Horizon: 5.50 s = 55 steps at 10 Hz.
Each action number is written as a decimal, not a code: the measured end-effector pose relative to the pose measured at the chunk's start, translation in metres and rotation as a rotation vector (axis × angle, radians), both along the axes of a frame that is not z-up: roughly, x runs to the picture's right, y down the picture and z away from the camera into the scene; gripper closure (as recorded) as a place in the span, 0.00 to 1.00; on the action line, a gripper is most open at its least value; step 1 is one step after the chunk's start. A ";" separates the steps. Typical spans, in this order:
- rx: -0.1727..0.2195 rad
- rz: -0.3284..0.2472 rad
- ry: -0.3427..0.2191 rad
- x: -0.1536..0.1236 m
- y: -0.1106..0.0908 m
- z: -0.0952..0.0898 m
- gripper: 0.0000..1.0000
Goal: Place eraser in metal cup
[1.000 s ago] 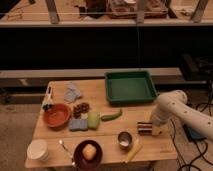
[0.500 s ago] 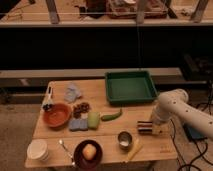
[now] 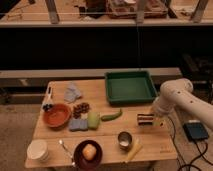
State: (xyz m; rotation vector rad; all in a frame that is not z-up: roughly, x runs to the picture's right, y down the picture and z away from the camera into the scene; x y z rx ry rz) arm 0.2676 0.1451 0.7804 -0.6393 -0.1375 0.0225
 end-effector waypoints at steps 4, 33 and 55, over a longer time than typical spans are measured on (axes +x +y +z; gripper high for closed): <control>-0.019 -0.053 -0.072 -0.016 -0.022 -0.020 1.00; 0.010 -0.352 -0.309 -0.114 -0.006 -0.105 1.00; 0.027 -0.419 -0.351 -0.135 0.023 -0.118 1.00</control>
